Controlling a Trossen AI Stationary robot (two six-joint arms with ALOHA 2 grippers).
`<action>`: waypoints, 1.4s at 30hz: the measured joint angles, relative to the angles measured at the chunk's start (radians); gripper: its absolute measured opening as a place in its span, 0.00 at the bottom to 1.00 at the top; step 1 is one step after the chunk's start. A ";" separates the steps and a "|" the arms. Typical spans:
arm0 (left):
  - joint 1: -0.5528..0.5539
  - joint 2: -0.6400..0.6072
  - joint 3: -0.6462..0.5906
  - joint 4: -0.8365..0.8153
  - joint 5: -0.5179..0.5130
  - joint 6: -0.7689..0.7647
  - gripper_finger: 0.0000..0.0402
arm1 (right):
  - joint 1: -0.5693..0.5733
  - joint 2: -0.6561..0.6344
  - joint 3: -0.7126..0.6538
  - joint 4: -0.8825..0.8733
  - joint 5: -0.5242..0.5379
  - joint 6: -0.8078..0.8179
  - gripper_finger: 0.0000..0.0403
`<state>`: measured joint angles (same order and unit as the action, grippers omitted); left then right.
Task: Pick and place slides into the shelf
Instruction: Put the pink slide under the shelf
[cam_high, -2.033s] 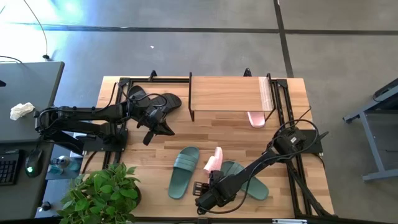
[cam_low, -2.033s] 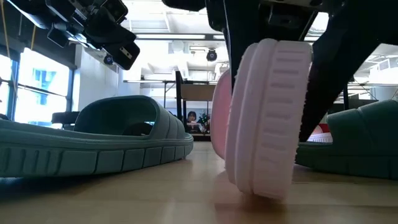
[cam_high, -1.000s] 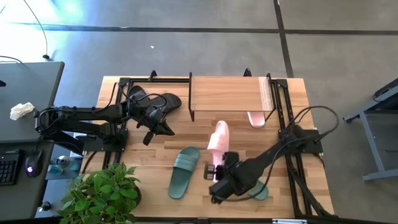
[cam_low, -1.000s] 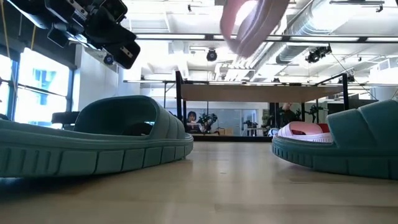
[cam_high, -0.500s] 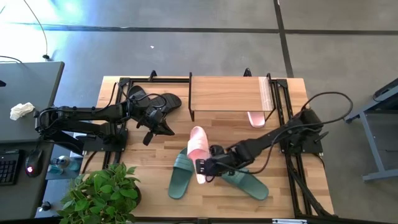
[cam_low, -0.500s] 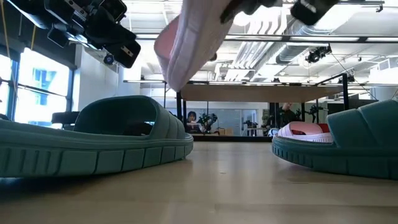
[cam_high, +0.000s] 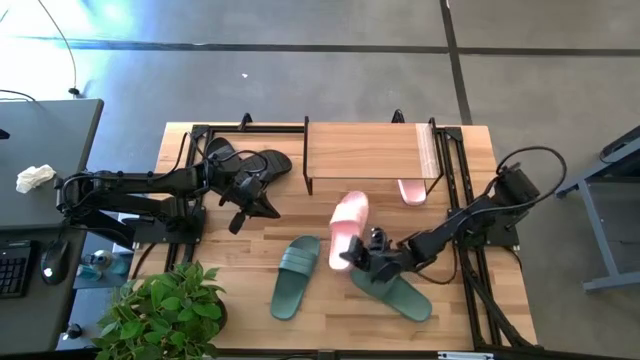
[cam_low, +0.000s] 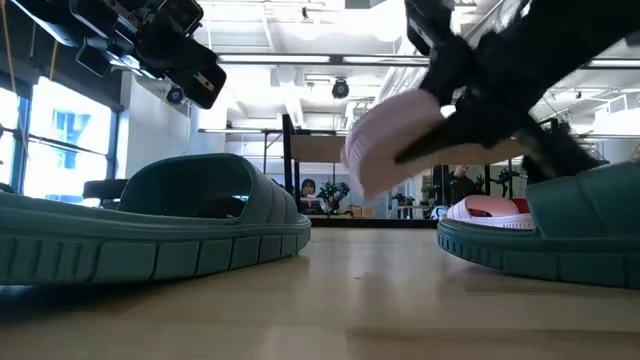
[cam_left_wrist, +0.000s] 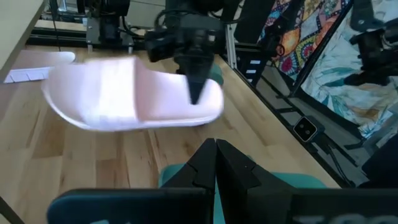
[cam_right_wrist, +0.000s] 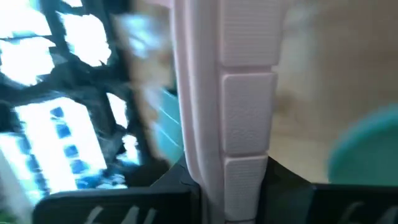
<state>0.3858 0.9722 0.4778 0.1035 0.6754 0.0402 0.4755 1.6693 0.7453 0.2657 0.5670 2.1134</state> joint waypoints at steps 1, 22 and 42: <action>0.000 0.000 0.000 0.000 -0.001 0.000 0.00 | -0.012 0.001 -0.031 0.037 0.020 0.002 0.09; 0.000 0.000 0.000 0.000 -0.003 -0.001 0.00 | -0.290 0.005 -0.240 0.361 -0.025 0.010 0.09; 0.000 0.000 0.000 -0.001 0.005 0.007 0.00 | -0.356 0.006 -0.251 0.297 0.015 0.125 0.09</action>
<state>0.3855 0.9722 0.4778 0.1024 0.6800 0.0471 0.1192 1.6749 0.4939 0.5625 0.5822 2.2383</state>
